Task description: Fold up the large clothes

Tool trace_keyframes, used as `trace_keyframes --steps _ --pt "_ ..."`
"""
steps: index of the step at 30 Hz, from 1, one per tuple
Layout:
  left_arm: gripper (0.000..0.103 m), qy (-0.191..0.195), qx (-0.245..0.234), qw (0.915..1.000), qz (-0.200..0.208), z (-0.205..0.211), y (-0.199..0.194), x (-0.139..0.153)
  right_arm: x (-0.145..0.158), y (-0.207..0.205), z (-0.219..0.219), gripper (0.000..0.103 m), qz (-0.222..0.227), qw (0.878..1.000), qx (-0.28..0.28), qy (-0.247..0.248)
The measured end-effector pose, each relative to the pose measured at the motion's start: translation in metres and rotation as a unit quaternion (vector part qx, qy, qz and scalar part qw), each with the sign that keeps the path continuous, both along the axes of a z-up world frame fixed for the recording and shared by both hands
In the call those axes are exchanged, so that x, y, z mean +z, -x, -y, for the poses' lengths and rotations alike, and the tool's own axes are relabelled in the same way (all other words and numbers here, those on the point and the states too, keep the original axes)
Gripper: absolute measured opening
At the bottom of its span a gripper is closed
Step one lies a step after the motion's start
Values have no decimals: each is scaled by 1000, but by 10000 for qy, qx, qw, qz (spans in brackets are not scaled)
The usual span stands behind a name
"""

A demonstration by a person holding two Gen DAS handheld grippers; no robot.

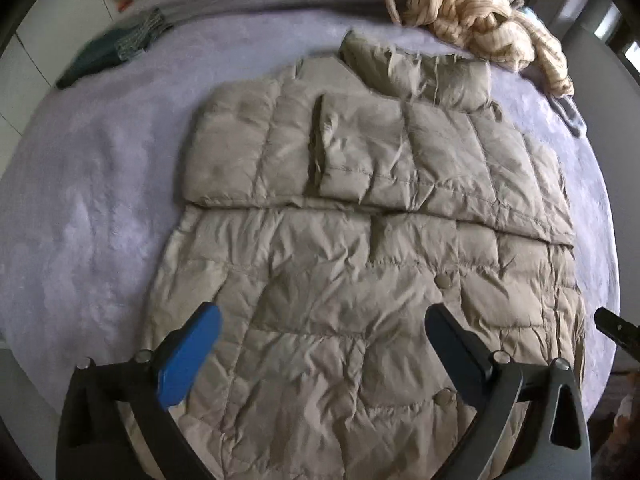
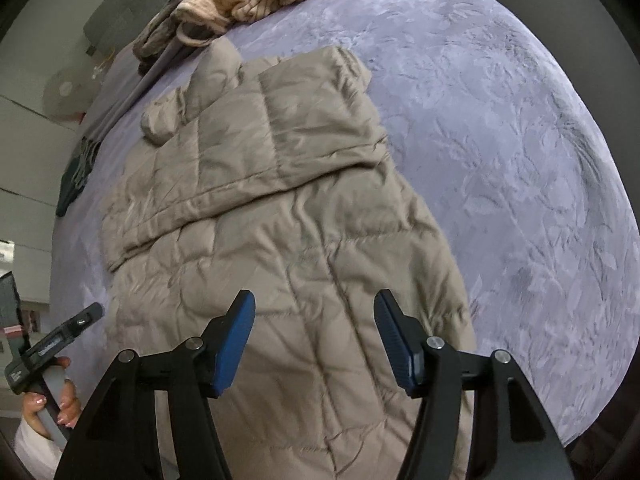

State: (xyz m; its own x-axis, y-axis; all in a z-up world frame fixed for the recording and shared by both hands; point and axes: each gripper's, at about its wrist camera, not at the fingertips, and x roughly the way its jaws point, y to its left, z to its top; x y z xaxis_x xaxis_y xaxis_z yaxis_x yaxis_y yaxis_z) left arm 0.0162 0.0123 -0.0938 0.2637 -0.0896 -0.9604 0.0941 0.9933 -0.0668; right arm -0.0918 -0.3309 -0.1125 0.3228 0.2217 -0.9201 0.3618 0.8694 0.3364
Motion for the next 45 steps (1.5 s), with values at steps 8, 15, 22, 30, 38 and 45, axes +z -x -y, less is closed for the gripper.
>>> trace_keyframes --steps 8,15,22,30,38,45 --pt "102 47 -90 9995 -293 2 17 0 7 11 -15 84 23 9997 208 -117" --pt "102 88 67 9989 -464 -1 38 0 6 20 -29 90 71 9988 440 -188" --pt "102 -67 100 9991 -401 -6 51 6 -8 23 -46 103 -108 9957 711 -589" --pt "102 -40 56 9994 -331 -22 65 7 -15 31 -52 103 -405 9950 422 -815" --pt "102 71 -58 9989 -466 -49 91 -10 -26 61 -62 103 -520 9923 -214 -1099" --pt "102 154 -122 9978 -627 -82 120 -28 -35 105 -76 103 -460 9870 -777 -1332"
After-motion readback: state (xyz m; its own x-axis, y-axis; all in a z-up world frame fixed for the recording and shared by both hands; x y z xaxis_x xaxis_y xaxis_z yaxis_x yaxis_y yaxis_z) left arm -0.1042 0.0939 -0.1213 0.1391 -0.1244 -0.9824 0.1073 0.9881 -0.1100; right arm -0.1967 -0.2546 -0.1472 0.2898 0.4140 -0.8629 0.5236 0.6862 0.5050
